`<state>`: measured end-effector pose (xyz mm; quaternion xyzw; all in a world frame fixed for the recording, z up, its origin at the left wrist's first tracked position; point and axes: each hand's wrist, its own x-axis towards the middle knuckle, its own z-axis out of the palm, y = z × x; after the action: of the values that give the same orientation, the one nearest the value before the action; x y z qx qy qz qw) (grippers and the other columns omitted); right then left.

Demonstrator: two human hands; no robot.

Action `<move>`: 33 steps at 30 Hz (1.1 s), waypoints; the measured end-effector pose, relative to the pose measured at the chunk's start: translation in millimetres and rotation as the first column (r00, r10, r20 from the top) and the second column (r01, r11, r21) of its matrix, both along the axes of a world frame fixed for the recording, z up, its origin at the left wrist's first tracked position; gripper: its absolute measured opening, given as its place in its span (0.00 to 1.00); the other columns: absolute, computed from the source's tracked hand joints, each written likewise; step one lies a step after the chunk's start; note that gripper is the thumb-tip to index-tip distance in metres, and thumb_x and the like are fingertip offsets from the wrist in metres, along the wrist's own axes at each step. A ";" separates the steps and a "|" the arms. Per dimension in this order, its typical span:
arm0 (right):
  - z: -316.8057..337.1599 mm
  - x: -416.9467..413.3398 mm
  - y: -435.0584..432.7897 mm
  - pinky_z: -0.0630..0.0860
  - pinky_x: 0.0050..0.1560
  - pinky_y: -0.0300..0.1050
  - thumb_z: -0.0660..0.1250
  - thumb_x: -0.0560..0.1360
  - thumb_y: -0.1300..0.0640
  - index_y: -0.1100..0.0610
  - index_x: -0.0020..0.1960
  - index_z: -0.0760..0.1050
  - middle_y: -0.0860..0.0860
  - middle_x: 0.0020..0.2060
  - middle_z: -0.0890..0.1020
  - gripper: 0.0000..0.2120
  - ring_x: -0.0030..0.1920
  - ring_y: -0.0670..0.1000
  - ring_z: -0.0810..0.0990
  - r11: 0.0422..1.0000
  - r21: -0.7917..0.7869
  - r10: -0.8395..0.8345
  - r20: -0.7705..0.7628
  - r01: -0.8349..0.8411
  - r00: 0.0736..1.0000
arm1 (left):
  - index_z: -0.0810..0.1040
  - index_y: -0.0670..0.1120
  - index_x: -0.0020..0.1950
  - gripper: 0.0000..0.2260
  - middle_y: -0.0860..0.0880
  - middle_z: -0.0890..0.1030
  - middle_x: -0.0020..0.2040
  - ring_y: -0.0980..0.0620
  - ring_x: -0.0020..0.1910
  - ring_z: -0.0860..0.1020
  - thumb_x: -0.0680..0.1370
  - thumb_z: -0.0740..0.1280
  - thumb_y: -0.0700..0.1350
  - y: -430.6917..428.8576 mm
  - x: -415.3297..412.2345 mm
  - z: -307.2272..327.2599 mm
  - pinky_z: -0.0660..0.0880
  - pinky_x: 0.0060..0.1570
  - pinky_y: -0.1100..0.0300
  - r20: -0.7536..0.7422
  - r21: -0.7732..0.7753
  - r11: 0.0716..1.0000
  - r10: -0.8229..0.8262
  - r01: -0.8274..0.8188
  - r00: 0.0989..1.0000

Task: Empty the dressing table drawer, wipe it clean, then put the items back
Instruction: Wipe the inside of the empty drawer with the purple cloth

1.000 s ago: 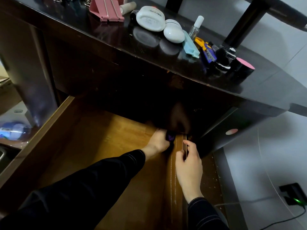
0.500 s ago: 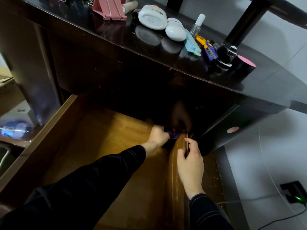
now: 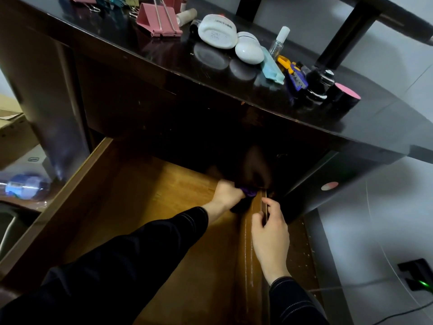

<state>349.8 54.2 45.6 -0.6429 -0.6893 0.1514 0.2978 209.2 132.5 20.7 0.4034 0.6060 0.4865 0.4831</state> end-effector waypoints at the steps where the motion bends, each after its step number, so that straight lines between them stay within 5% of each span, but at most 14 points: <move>1: 0.2 -0.1 0.0 0.73 0.37 0.34 0.62 0.82 0.55 0.48 0.70 0.69 0.48 0.59 0.79 0.17 0.42 0.40 0.77 1.000 0.001 0.000 -0.002 0.000 1.000 | 0.78 0.46 0.36 0.09 0.53 0.79 0.31 0.58 0.29 0.76 0.70 0.75 0.35 1.1 1.5 2.2 0.71 0.25 0.67 0.046 -0.007 1.000 0.014 -0.014 0.999; 3: 0.8 -0.7 0.4 0.73 0.37 0.35 0.61 0.82 0.55 0.48 0.70 0.69 0.48 0.59 0.79 0.17 0.43 0.41 0.78 1.000 0.001 0.000 -0.007 0.001 1.000 | 0.79 0.46 0.37 0.09 0.53 0.79 0.31 0.58 0.28 0.76 0.70 0.75 0.33 -0.5 3.1 2.2 0.72 0.25 0.68 0.087 0.028 1.000 0.012 -0.015 0.996; 7: 1.2 -1.1 0.2 0.74 0.40 0.36 0.62 0.82 0.56 0.48 0.70 0.70 0.48 0.61 0.79 0.17 0.43 0.40 0.77 1.000 -0.007 -0.003 -0.009 0.003 1.000 | 0.84 0.43 0.46 0.13 0.45 0.85 0.46 0.54 0.44 0.81 0.72 0.67 0.27 -12.2 -0.7 -18.4 0.77 0.47 0.65 -0.071 0.075 0.994 -0.073 0.078 0.995; 9: 0.8 -0.2 -0.1 0.71 0.38 0.31 0.62 0.82 0.55 0.48 0.70 0.70 0.47 0.61 0.79 0.17 0.42 0.37 0.75 1.000 -0.005 0.001 -0.005 -0.001 1.000 | 0.84 0.44 0.45 0.13 0.45 0.85 0.44 0.51 0.43 0.82 0.72 0.66 0.28 -14.9 -3.1 -22.7 0.78 0.45 0.62 -0.108 0.053 0.994 -0.085 0.091 0.990; 13: 1.1 -0.3 -0.3 0.80 0.41 0.43 0.61 0.82 0.55 0.47 0.70 0.69 0.48 0.59 0.79 0.17 0.44 0.45 0.80 1.000 -0.006 0.007 -0.021 -0.007 1.000 | 0.82 0.47 0.38 0.11 0.51 0.83 0.35 0.55 0.33 0.80 0.72 0.71 0.31 -6.7 -0.5 -3.1 0.77 0.33 0.63 -0.003 0.040 0.997 -0.058 0.059 0.998; 15: 0.0 -0.4 -0.1 0.78 0.39 0.41 0.61 0.81 0.54 0.47 0.70 0.69 0.47 0.58 0.79 0.17 0.43 0.44 0.80 1.000 0.000 0.001 -0.012 -0.001 1.000 | 0.81 0.46 0.37 0.10 0.52 0.81 0.32 0.56 0.29 0.79 0.72 0.73 0.32 -7.0 0.3 3.0 0.75 0.27 0.64 0.043 0.038 0.998 -0.054 0.052 0.998; 20: -2.5 0.8 1.0 0.71 0.37 0.31 0.62 0.82 0.55 0.47 0.70 0.69 0.46 0.60 0.79 0.17 0.44 0.35 0.75 1.000 -0.010 -0.002 -0.012 0.002 1.000 | 0.84 0.38 0.50 0.12 0.40 0.85 0.49 0.48 0.48 0.82 0.73 0.67 0.26 -22.5 -4.1 -20.5 0.80 0.53 0.54 0.015 0.027 0.993 -0.111 0.111 0.994; 23: -2.6 0.9 1.0 0.73 0.39 0.34 0.62 0.82 0.54 0.46 0.70 0.69 0.46 0.60 0.79 0.17 0.43 0.37 0.76 1.000 -0.018 -0.001 -0.016 0.001 1.000 | 0.84 0.38 0.52 0.11 0.40 0.85 0.50 0.46 0.49 0.83 0.75 0.66 0.27 -20.0 -3.8 -18.5 0.81 0.50 0.54 0.056 -0.013 0.998 -0.064 0.065 0.996; 26: -3.1 0.8 0.5 0.73 0.37 0.34 0.61 0.82 0.54 0.45 0.70 0.68 0.47 0.57 0.79 0.17 0.43 0.40 0.78 1.000 0.001 -0.006 0.001 0.006 1.000 | 0.82 0.40 0.52 0.10 0.46 0.84 0.48 0.50 0.47 0.82 0.73 0.72 0.30 -13.7 1.0 2.1 0.78 0.41 0.69 0.163 0.068 0.998 -0.024 0.013 0.986; 31: -5.1 1.3 1.7 0.69 0.36 0.29 0.61 0.81 0.53 0.45 0.69 0.69 0.47 0.59 0.79 0.17 0.43 0.37 0.76 1.000 0.005 -0.010 -0.001 0.010 1.000 | 0.84 0.38 0.50 0.10 0.49 0.84 0.45 0.56 0.43 0.82 0.73 0.71 0.27 -23.1 5.6 -5.1 0.77 0.44 0.67 0.200 0.114 0.992 -0.073 0.051 0.977; 33: -6.1 2.1 2.5 0.69 0.36 0.29 0.61 0.81 0.53 0.45 0.70 0.69 0.46 0.60 0.79 0.17 0.43 0.35 0.76 1.000 -0.005 -0.011 -0.001 0.011 1.000 | 0.83 0.34 0.52 0.12 0.43 0.84 0.46 0.50 0.45 0.82 0.74 0.64 0.24 -29.9 0.6 -21.1 0.79 0.42 0.63 0.144 0.058 0.994 -0.105 0.097 0.984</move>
<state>351.9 56.6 39.6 -0.6472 -0.6853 0.1519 0.2975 209.8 102.5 -0.4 0.4087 0.5350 0.5049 0.5402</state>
